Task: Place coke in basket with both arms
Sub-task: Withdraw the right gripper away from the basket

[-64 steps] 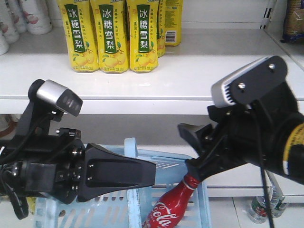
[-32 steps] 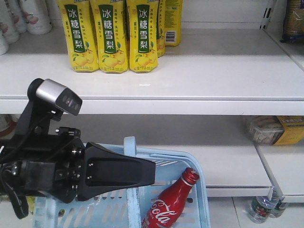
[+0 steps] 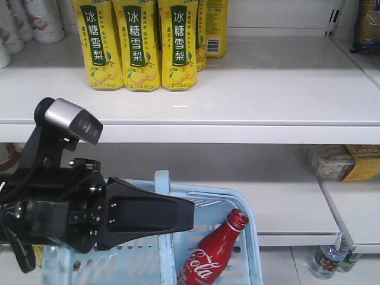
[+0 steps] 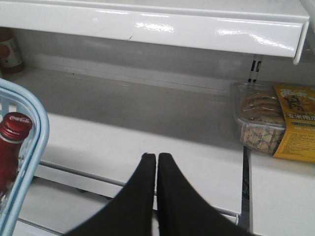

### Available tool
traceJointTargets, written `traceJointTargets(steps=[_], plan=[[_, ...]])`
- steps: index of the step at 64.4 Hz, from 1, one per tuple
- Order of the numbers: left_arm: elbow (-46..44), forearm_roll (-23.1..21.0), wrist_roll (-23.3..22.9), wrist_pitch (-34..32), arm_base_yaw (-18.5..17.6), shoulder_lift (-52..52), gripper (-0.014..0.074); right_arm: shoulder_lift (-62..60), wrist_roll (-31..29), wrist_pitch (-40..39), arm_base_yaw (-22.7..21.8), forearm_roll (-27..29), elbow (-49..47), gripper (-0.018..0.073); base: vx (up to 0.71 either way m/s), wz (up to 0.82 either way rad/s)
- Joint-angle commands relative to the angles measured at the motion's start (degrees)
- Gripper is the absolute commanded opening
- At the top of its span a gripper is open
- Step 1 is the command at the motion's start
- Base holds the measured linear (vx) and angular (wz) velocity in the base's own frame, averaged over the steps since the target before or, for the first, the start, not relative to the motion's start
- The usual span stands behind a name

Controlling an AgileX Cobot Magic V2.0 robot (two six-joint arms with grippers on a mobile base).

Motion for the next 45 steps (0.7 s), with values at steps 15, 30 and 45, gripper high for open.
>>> traceJointTargets(steps=[15,30,45], plan=[[-2.12,-7.55,0.38,-11.6,-0.23,-1.55,-0.0006,0.54,0.91,-3.77,-0.12,-3.37,-1.39,-0.0005,0.0,0.0],[-2.12,-7.55,0.38,-11.6,-0.23,-1.55,-0.0006,0.54,0.91,-3.77,-0.12,-3.37,-1.39,-0.0005,0.0,0.0],[-2.12,-7.55,0.38,-11.0,-0.17,-1.55,-0.0006,0.54,0.91,-3.77,-0.12,-3.37,-1.39,-0.0005,0.0,0.0]])
